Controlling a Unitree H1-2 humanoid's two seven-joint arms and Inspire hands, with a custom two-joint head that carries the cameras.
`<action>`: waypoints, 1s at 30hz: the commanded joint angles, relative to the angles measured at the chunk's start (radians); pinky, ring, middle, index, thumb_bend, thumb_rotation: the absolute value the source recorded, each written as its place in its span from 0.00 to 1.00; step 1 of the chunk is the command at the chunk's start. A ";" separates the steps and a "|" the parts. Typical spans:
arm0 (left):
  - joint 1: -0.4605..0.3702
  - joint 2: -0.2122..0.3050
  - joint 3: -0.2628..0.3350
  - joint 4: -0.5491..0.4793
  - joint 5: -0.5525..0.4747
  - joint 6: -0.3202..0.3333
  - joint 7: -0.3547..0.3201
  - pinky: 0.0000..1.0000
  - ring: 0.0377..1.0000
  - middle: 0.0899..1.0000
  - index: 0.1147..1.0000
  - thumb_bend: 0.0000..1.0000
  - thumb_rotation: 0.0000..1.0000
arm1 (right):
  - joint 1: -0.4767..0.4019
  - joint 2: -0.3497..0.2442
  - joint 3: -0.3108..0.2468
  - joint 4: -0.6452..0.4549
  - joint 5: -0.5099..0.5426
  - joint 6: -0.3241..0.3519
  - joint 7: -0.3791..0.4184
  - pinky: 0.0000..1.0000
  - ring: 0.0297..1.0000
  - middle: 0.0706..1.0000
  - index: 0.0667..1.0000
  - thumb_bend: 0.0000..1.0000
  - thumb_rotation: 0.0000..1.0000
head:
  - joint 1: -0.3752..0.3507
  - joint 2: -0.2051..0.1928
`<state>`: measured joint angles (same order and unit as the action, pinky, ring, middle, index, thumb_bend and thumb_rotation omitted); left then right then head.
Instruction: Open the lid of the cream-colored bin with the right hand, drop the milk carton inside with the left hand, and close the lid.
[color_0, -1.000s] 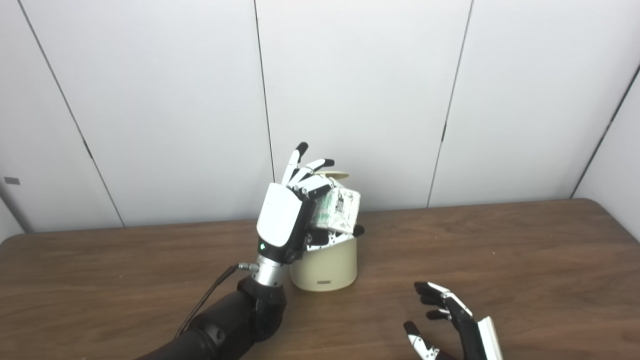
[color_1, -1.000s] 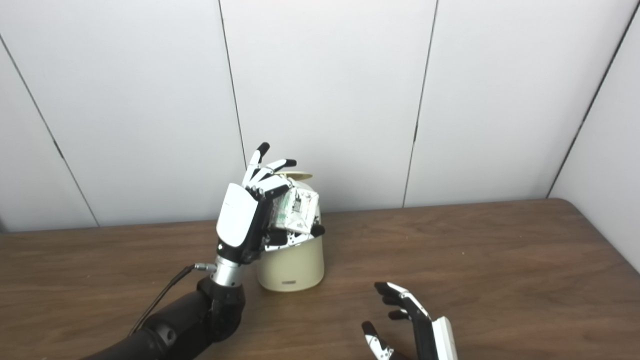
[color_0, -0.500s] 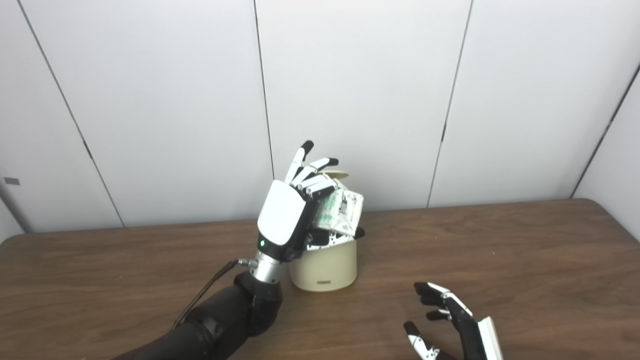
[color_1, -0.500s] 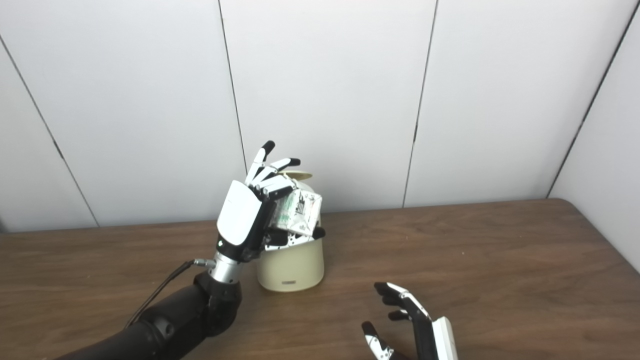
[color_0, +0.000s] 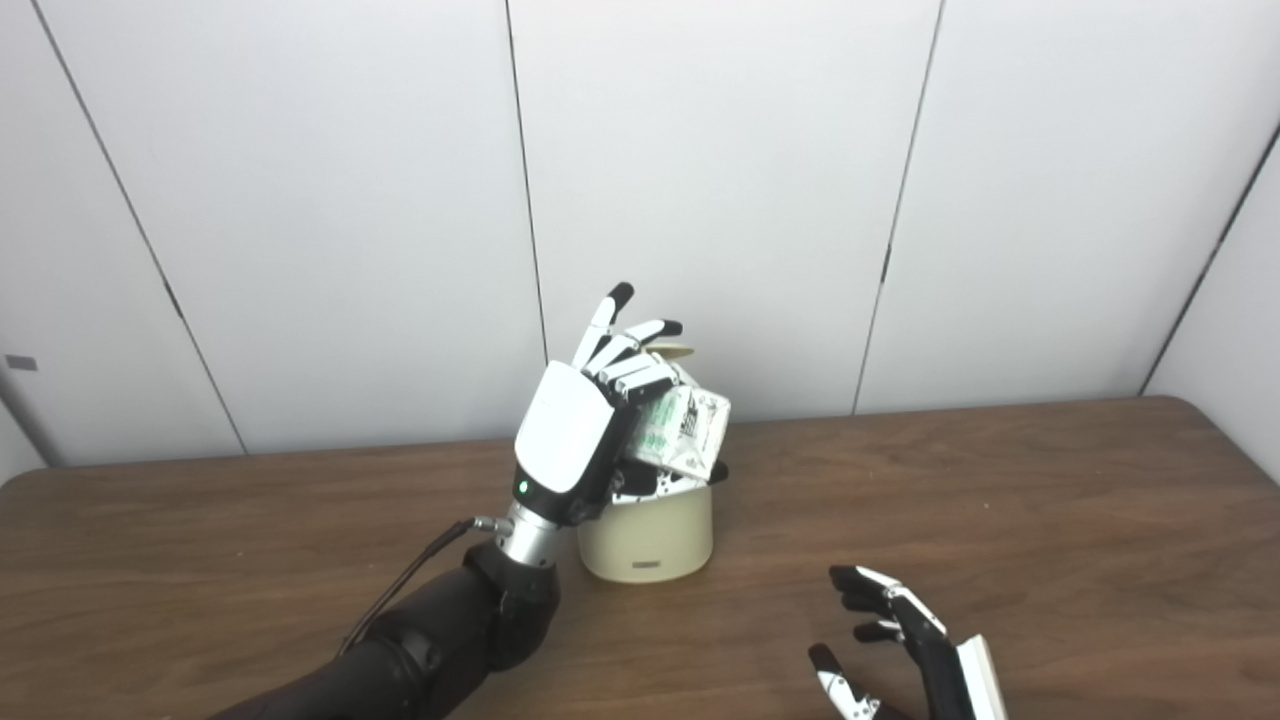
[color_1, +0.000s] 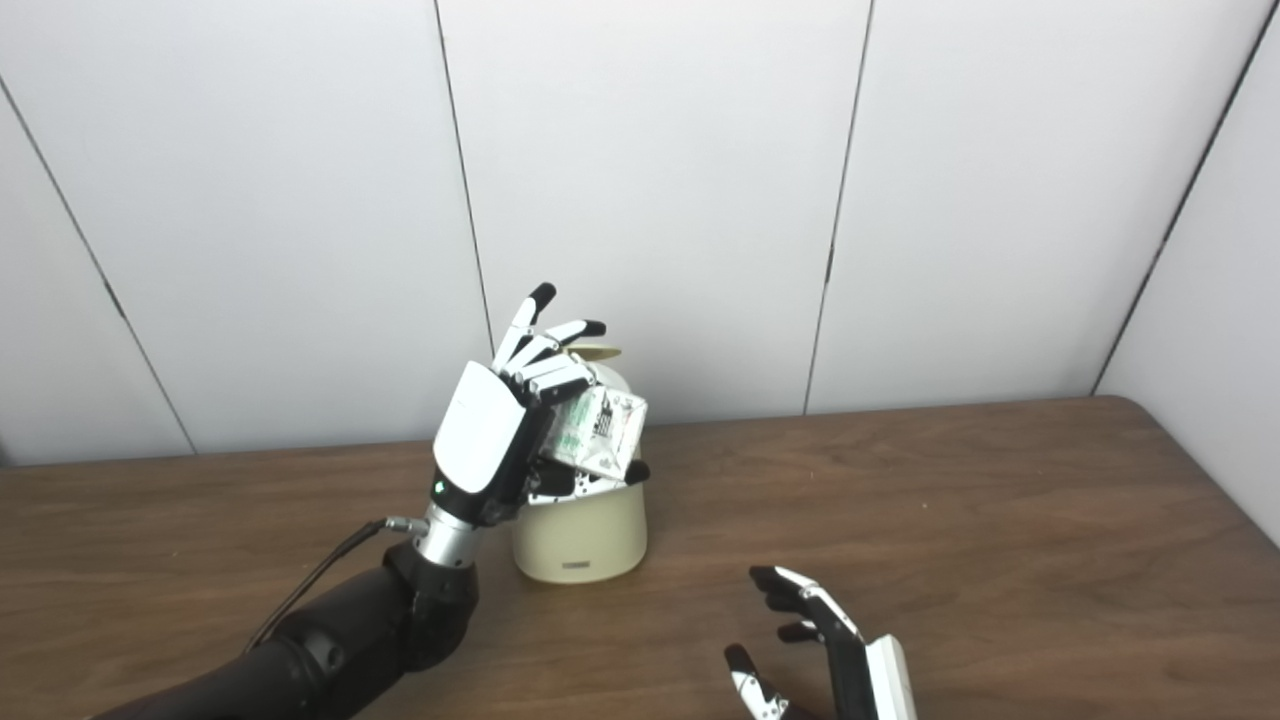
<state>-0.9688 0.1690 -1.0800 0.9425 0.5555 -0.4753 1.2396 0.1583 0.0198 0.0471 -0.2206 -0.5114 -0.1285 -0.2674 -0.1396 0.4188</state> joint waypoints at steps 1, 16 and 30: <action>-0.054 0.026 0.015 0.003 -0.007 0.005 0.007 1.00 0.76 0.42 0.42 0.53 0.00 | -0.009 -0.004 -0.002 -0.018 -0.003 -0.031 -0.012 0.60 0.71 0.72 0.70 0.15 0.05 | 0.001 0.000; -0.065 0.047 0.026 0.009 0.004 0.005 0.022 1.00 0.76 0.41 0.43 0.52 0.00 | -0.015 -0.007 -0.002 -0.004 -0.007 -0.039 -0.017 0.60 0.71 0.72 0.70 0.15 0.04 | 0.003 -0.002; -0.079 0.073 0.064 -0.002 0.027 0.005 0.027 1.00 0.76 0.43 0.41 0.53 0.00 | -0.019 -0.013 -0.003 0.003 -0.006 -0.038 -0.017 0.60 0.71 0.72 0.70 0.14 0.06 | 0.012 -0.002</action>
<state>-0.9793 0.2201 -1.0370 0.9546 0.5805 -0.4742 1.2403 0.1511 0.0121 0.0464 -0.2139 -0.5120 -0.1330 -0.2720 -0.1273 0.4157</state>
